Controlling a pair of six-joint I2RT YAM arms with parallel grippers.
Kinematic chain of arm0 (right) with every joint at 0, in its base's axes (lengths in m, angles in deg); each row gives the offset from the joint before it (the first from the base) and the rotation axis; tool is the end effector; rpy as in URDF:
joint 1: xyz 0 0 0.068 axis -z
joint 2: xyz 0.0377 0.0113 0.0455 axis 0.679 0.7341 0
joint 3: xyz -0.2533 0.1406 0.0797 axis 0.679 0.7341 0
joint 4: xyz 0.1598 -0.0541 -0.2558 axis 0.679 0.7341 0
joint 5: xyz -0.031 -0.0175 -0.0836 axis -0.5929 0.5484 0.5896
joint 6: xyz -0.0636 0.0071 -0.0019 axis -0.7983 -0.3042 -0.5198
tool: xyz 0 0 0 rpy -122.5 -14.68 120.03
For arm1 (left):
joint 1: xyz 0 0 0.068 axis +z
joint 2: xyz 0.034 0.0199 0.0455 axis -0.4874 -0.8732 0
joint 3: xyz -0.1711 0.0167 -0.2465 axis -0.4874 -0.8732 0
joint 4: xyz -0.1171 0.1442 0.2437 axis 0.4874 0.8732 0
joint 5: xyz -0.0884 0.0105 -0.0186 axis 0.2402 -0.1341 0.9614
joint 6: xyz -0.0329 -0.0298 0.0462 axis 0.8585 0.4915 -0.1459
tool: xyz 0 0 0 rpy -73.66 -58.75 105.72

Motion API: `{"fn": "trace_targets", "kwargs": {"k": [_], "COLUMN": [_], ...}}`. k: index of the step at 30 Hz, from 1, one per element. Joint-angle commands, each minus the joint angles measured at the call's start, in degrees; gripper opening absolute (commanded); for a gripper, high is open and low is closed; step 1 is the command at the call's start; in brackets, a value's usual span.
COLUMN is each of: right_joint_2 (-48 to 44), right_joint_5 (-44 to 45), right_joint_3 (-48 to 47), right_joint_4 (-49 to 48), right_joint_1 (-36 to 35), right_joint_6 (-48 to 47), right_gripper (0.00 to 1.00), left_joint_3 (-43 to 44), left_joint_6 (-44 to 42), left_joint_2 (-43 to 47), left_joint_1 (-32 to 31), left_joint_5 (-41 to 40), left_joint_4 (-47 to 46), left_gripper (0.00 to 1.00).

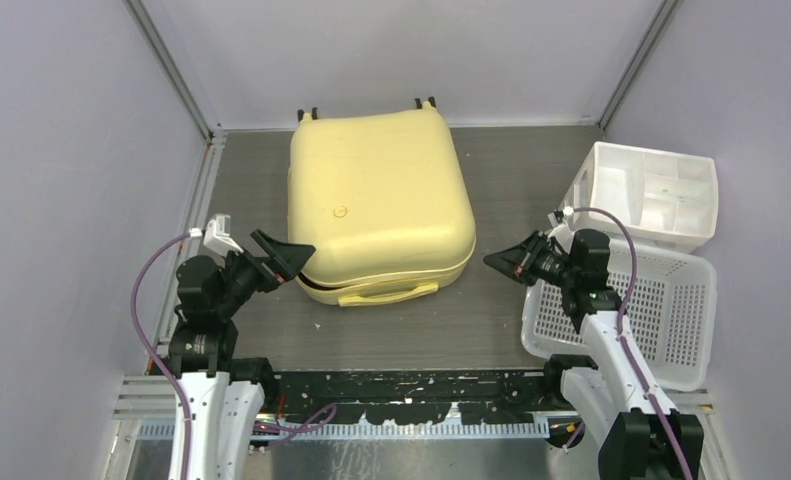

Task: Open, take out, and arrange the luggage
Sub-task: Open the luggage at the center of the board.

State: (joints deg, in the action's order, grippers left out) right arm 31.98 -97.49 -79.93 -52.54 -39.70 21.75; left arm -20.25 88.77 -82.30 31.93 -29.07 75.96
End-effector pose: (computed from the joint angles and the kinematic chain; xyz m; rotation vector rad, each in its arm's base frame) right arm 0.2151 0.0251 0.2268 0.3710 2.0804 1.3197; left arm 0.1447 -0.0169 0.3227 -0.4137 1.8571 -0.9683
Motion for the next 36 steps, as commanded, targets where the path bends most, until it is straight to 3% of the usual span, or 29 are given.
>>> {"fn": "trace_targets", "kwargs": {"k": [1, 7, 10, 18, 26, 31, 36], "right_joint_2": [3.0, 19.1, 22.5, 23.4, 24.2, 22.3, 20.5], "right_joint_5": [5.9, 8.0, 8.8, 8.1, 2.3, -1.1, -2.1], "right_joint_3": [1.1, -8.2, -8.9, -7.9, -4.5, -2.5, -2.6], "right_joint_4": [-4.7, 1.3, 0.5, -2.8, -18.3, -26.8, -27.0], "right_joint_1": [-0.1, -1.7, -3.0, -6.4, -6.7, -6.7, -6.5], "right_joint_6": [1.6, -6.0, -6.6, -5.9, 5.1, 12.0, 12.9], "right_gripper": [0.02, 0.01, 0.01, 0.01, 0.01, 0.01, 0.01], "left_joint_3": [-0.7, -1.1, -0.9, -0.9, -0.1, 2.7, 6.1], "left_joint_6": [0.9, 1.3, 1.3, 2.1, 2.6, 1.3, -2.2], "left_joint_2": [0.3, 0.9, 1.5, 1.2, 1.8, 2.8, 3.5], "left_joint_1": [0.3, 0.3, 0.3, 0.3, 0.3, 0.3, 0.3], "left_joint_5": [-0.1, 0.0, -0.2, -0.3, -0.2, -2.0, -6.1], "left_joint_4": [-0.8, -0.6, 0.0, -0.5, 0.4, 4.4, 10.1], "left_gripper": [0.99, 0.99, 0.99, 0.99, 0.99, 0.99, 0.99]}}
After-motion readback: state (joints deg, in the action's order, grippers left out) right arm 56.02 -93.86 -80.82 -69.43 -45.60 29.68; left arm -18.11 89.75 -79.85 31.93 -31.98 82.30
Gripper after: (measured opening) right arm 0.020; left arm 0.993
